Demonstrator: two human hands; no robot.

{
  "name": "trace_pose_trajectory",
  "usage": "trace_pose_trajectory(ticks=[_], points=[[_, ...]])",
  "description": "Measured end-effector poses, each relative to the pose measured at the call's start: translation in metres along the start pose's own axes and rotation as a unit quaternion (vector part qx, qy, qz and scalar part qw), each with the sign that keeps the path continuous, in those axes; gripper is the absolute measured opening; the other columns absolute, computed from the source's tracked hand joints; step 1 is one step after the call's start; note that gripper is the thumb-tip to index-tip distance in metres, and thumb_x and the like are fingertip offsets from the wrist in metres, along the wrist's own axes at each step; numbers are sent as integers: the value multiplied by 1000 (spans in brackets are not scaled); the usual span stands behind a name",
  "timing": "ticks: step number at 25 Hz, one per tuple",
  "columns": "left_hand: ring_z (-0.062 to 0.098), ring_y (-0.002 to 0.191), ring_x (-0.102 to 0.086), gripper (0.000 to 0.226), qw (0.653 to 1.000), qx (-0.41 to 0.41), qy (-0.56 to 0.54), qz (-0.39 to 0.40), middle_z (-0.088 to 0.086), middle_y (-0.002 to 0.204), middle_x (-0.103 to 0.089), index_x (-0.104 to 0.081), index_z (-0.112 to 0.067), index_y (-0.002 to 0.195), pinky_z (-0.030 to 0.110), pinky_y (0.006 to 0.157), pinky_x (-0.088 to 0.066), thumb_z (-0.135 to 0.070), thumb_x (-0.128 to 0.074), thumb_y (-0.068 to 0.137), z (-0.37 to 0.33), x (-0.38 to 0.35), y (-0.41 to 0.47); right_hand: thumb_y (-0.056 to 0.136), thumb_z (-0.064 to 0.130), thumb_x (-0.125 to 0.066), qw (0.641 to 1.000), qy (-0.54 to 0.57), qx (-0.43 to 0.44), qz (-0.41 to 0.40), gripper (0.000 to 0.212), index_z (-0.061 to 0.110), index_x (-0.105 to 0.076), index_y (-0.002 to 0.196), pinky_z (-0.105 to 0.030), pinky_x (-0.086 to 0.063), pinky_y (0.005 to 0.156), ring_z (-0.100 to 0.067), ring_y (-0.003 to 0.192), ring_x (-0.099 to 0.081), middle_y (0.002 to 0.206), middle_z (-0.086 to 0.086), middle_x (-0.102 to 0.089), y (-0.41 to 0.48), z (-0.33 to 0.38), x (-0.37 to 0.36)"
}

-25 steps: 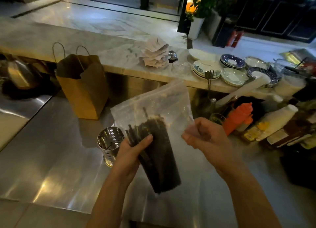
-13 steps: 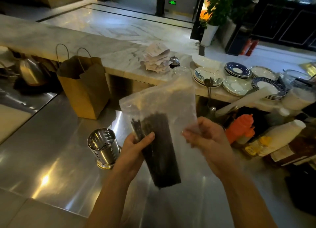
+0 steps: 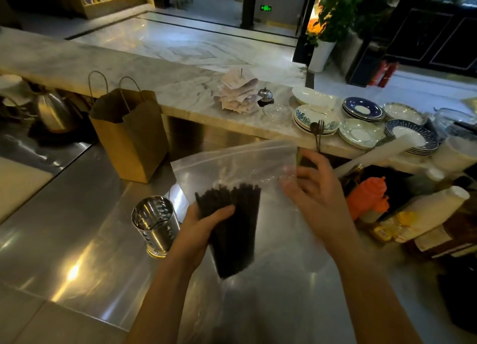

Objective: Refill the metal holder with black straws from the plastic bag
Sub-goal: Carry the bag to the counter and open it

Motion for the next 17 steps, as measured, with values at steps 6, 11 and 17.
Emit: trace_pose_trajectory(ticks=[6, 11, 17], points=[[22, 111, -65, 39, 993, -100, 65, 18, 5, 116, -69, -66, -26, 113, 49, 98, -50, -38, -75, 77, -29, 5, -3, 93, 11, -60, 995, -34, 71, -68, 29, 21, -56, 120, -34, -60, 75, -11, 85, -70, 94, 0, -70, 14, 20, 8], [12, 97, -70, 29, 937, -251, 244, 16, -2, 104, -74, -68, -20, 114, 25, 82, -57, -25, -66, 86, -93, 12, -10, 92, 6, -59, 992, -81, 93, 15, 32, 20, -57, 121, -21, -55, 70, -9, 81, -67, 87, 1, -68, 14, 18, -5], [2, 92, -64, 23, 878, -236, 403, 105, -21, 101, -71, -67, -42, 109, 19, 73, -52, -30, -63, 89, -72, -24, -1, 92, 11, -59, 981, -150, 106, 68, 36, 24, -56, 126, -23, -55, 80, -8, 92, -64, 98, 1, -66, 11, 13, -17]])
Point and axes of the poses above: each hand's wrist, its own y-axis towards the middle knuckle, its own x-axis out of the back of the hand, z = x × y, the point moved 9 cm from there along y, towards the middle knuckle
